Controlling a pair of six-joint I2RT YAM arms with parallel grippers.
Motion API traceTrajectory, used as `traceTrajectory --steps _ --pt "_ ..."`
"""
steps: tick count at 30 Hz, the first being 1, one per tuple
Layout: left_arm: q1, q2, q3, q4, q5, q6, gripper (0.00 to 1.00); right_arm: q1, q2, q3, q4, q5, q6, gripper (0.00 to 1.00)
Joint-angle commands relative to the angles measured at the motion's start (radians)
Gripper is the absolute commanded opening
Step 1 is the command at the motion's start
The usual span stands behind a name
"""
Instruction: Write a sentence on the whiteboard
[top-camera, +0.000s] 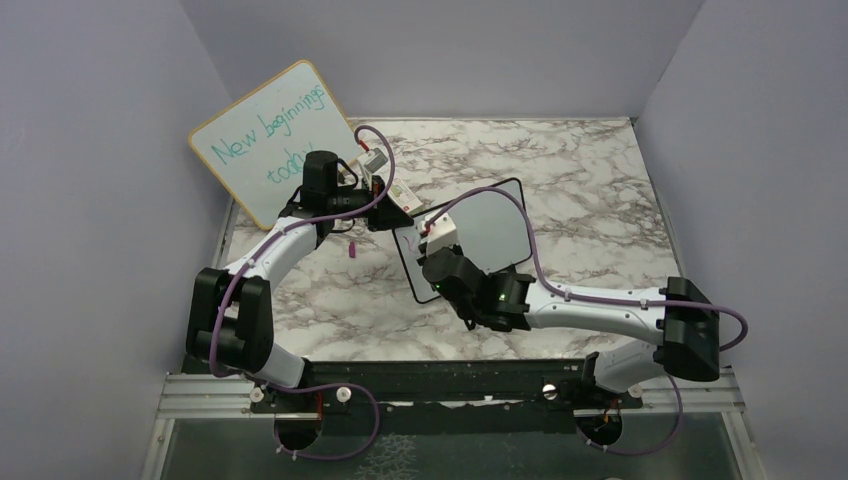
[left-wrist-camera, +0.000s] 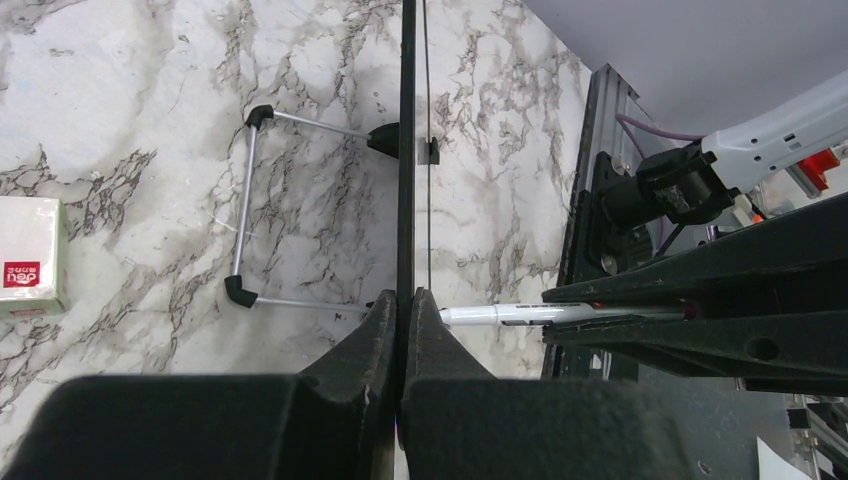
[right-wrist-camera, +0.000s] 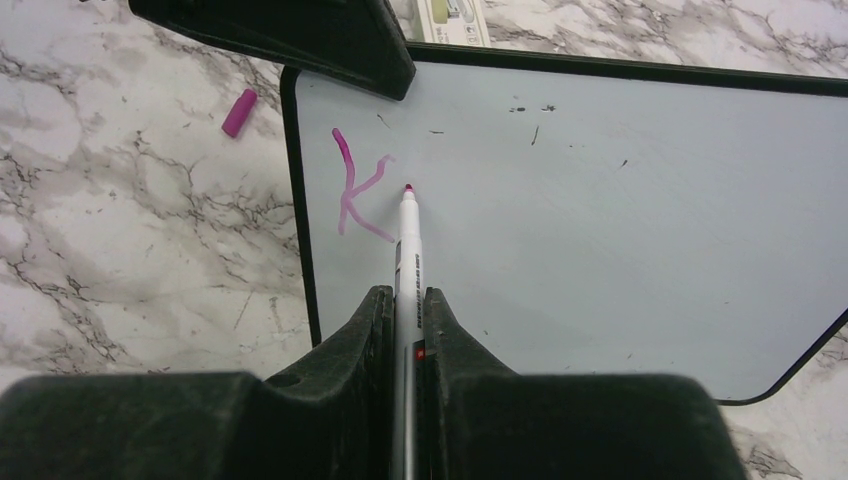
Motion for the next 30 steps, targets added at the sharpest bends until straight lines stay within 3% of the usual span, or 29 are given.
traceTrajectory --steps 1,30 --pt "-0.001 0.021 0.003 -0.043 0.016 0.008 0.0 -0.01 0.03 0.015 0.035 0.021 -0.006 0.0" --pt "-0.001 0.022 0.003 -0.043 -0.004 0.007 0.0 -0.02 -0.047 -0.049 0.002 -0.06 0.039 0.0"
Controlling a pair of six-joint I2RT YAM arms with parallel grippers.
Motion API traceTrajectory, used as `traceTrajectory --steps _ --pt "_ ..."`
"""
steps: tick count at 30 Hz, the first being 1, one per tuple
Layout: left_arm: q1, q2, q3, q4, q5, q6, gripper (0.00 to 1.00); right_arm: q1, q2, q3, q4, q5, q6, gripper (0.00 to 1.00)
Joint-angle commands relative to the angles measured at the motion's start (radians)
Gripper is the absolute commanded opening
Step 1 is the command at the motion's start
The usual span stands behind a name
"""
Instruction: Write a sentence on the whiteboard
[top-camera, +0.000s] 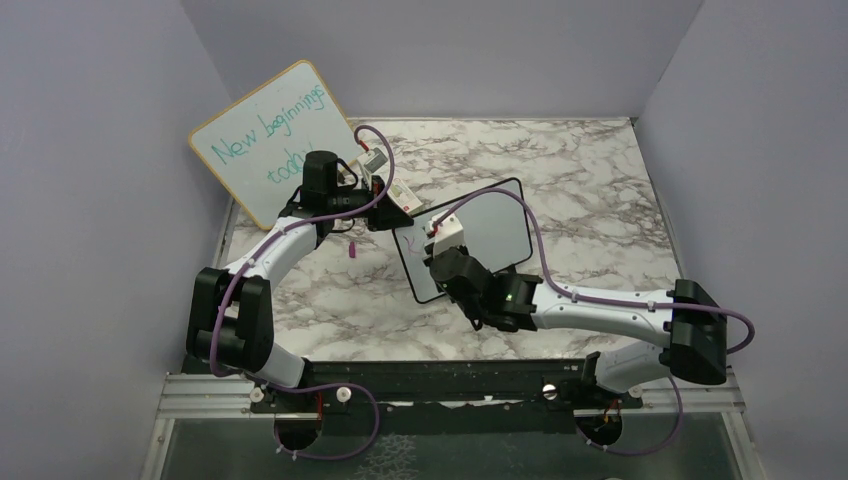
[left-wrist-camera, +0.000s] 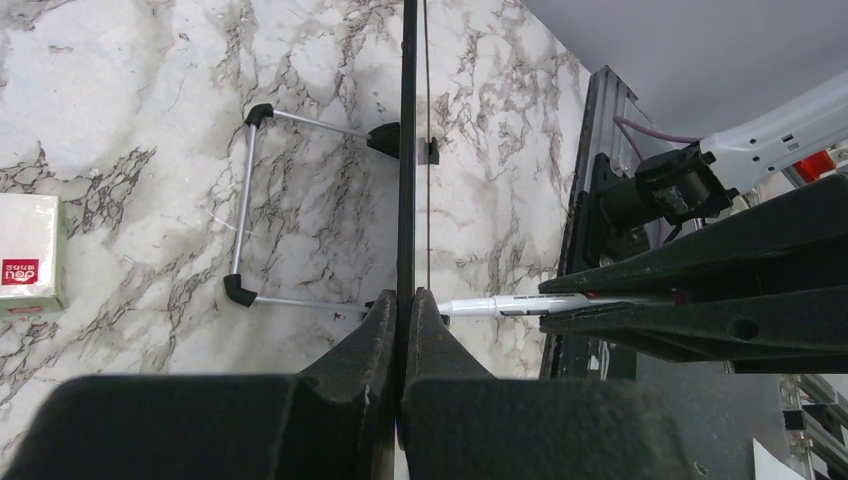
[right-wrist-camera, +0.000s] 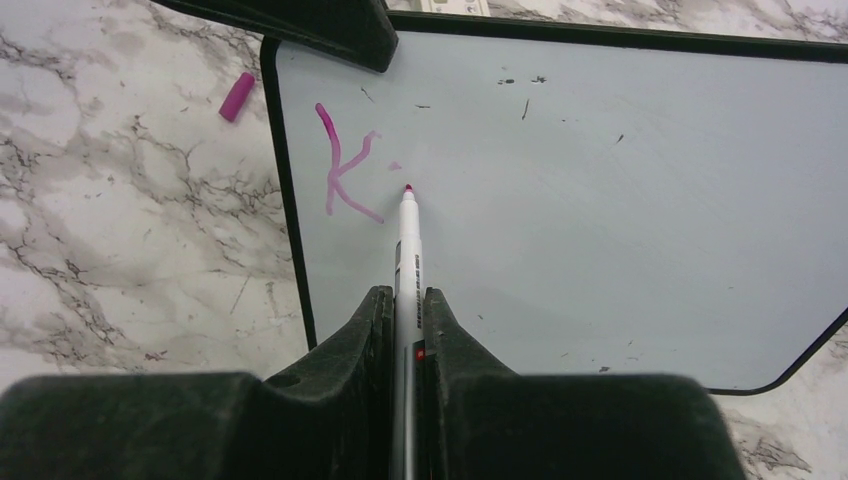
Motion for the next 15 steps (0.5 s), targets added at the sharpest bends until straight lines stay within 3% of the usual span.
traceTrajectory --steps 1,15 --pt "-0.002 0.018 0.001 -0.043 -0.004 0.012 0.0 -0.002 -0.014 -0.006 0.008 -0.031 0.023 0.0" --pt "-0.001 0.02 0.003 -0.043 0.003 0.012 0.0 -0.002 0.023 0.025 0.048 0.002 0.001 0.0"
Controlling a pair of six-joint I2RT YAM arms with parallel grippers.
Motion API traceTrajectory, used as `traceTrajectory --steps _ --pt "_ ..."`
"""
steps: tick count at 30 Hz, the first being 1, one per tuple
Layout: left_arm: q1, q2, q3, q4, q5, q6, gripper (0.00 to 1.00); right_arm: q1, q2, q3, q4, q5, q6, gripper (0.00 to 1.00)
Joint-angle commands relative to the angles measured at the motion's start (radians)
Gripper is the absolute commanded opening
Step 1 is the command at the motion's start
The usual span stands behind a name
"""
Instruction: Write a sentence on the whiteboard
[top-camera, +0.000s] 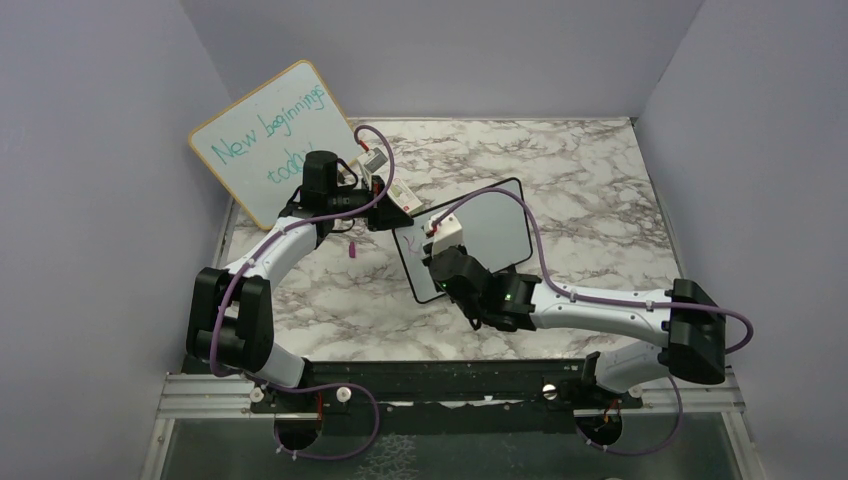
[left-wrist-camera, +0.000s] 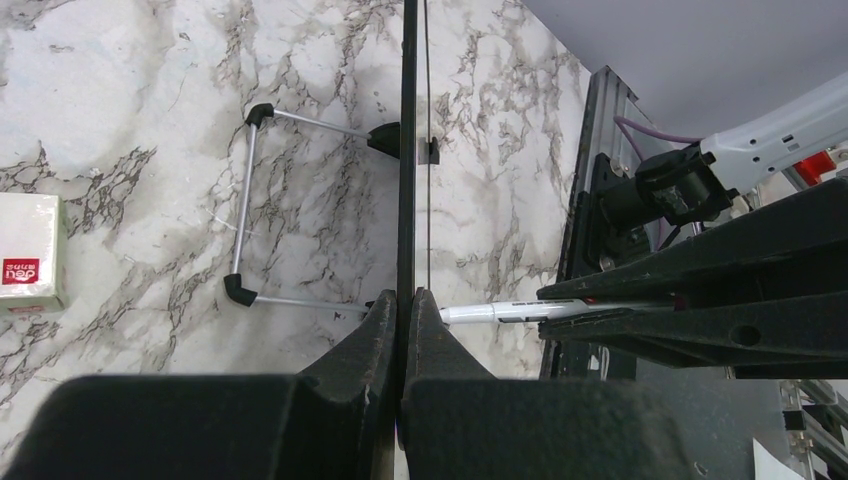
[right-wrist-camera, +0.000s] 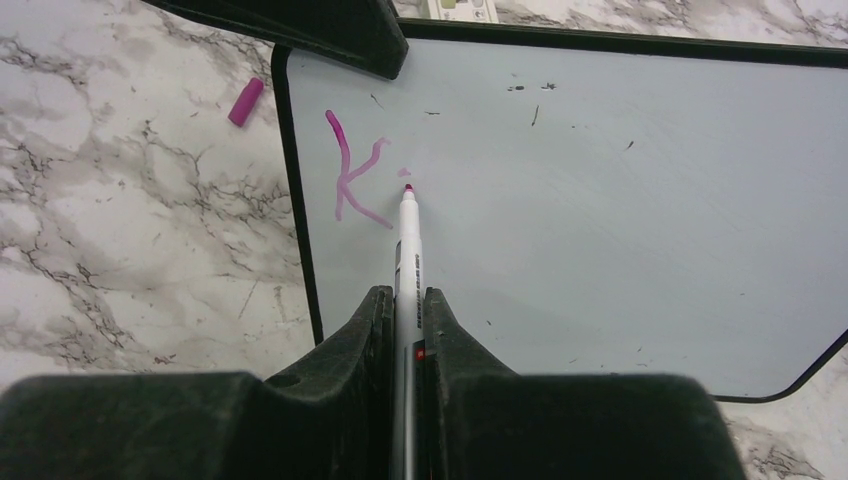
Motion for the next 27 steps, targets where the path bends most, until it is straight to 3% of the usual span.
traceTrajectory --steps 1,12,27 --pt "-0.002 0.02 0.003 -0.043 0.003 0.013 0.0 -0.002 0.022 0.027 0.033 0.021 -0.002 0.0" --pt "-0.001 0.018 0.003 -0.043 0.005 0.013 0.0 -0.002 0.052 0.044 -0.054 0.066 0.048 0.0" --pt "-0.001 0.018 0.004 -0.043 0.004 0.013 0.0 0.0 0.043 0.031 -0.129 -0.012 0.089 0.0"
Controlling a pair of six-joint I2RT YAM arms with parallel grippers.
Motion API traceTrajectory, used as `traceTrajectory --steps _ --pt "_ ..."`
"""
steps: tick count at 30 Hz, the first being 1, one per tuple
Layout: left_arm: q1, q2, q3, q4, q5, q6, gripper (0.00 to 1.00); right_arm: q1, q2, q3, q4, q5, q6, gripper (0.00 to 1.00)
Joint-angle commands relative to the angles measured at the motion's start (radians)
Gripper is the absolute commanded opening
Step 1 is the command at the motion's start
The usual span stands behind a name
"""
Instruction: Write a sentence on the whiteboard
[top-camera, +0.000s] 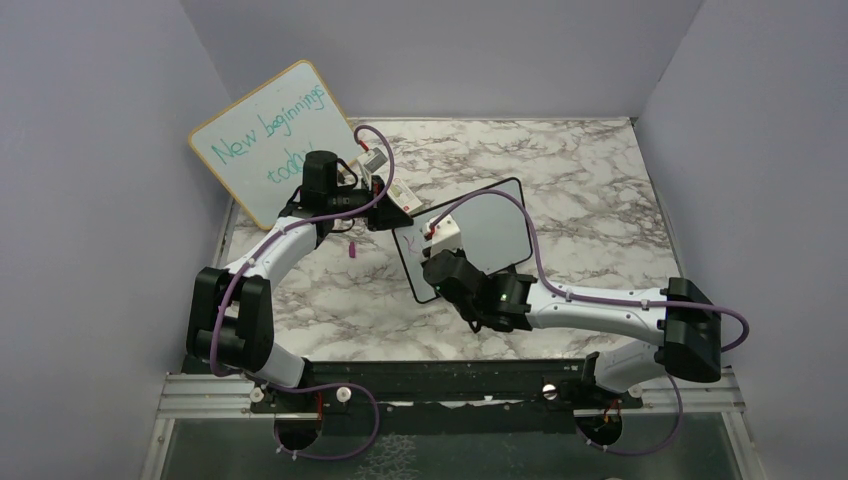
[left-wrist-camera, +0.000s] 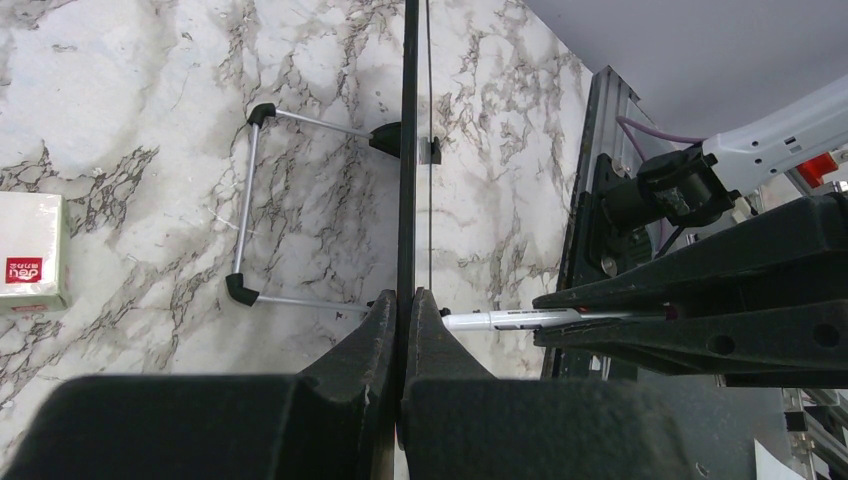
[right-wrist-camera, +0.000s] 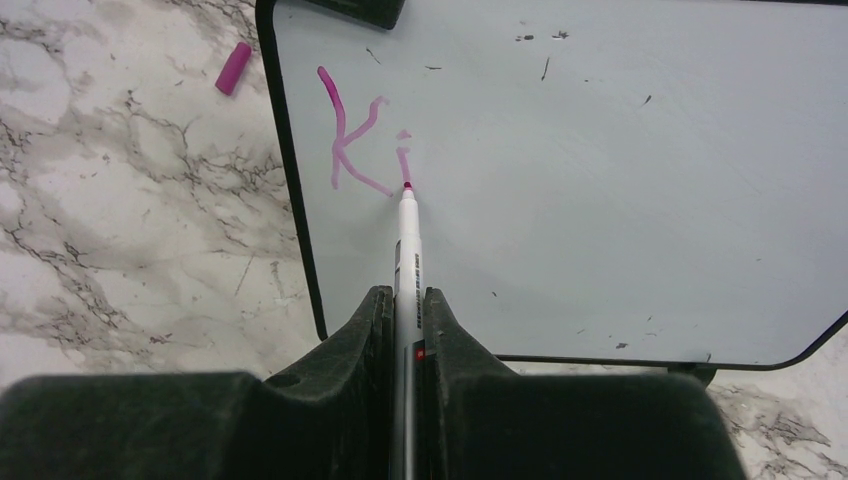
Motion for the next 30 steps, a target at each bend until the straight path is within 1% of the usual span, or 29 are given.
traceTrajectory --steps 1,7,12,18,23,30 --pt "-0.001 0.018 0.004 -0.043 0.004 0.012 0.0 -0.003 0.017 0.007 -0.049 -0.027 0.02 0.0" --pt "-0.001 0.017 0.004 -0.043 0.004 0.012 0.0 -0.003 0.006 0.01 -0.052 -0.027 0.025 0.0" --pt "-0.002 0.019 0.003 -0.043 0.003 0.011 0.0 -0.003 -0.049 -0.03 0.029 -0.027 -0.015 0.0" --pt "-0.001 0.021 0.003 -0.043 0.003 0.01 0.0 -0.003 -0.086 -0.036 0.052 -0.01 -0.041 0.0" --pt "-0.002 0.019 0.003 -0.043 0.005 0.01 0.0 -0.004 -0.084 -0.041 0.096 -0.002 -0.064 0.0" --pt "-0.002 0.021 0.003 -0.043 0.01 0.009 0.0 -0.005 -0.053 -0.019 0.093 0.021 -0.07 0.0"
